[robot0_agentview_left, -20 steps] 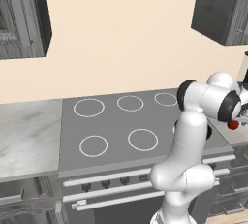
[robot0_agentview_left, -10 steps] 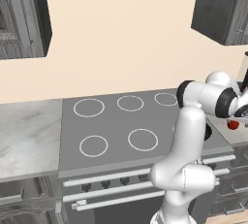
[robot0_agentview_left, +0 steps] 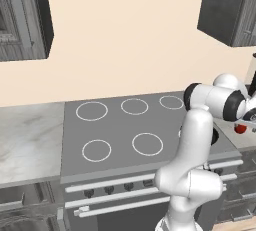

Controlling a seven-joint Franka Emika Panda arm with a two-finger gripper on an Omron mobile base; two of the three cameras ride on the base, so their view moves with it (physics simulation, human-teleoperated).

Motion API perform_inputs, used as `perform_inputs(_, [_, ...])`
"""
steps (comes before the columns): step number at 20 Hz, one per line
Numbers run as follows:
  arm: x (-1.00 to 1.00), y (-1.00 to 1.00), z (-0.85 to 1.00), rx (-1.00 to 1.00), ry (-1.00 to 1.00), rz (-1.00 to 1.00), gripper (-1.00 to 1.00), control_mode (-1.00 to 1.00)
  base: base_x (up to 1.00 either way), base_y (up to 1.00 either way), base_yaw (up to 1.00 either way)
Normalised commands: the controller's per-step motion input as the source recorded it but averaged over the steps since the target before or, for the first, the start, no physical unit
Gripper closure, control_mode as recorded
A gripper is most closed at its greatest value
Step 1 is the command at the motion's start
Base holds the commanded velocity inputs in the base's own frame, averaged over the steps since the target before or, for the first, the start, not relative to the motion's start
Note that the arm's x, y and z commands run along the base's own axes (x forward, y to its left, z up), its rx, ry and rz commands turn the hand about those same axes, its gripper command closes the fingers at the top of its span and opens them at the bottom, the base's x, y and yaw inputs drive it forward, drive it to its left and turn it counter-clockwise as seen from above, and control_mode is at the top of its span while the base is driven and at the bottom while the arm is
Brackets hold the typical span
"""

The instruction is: Put the eggplant and bell pepper in the pan. Then turn on the front right burner and set the heat to medium.

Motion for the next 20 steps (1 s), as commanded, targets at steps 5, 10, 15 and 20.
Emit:
perform_inputs(5, [0.14, 0.10, 0.00, 0.00, 0.00, 0.00, -1.00, -1.00, 0.00, 0.00, 0.00])
perform_inputs(10, [0.12, 0.09, -0.11, 0.00, 0.00, 0.00, -1.00, -1.00, 0.00, 0.00, 0.00])
perform_inputs(15, [0.05, 0.00, -0.37, 0.00, 0.03, 0.00, -1.00, -1.00, 0.00, 0.00, 0.00])
perform_inputs(20, [0.01, 0.00, -0.36, 0.00, 0.02, 0.00, -1.00, -1.00, 0.00, 0.00, 0.00])
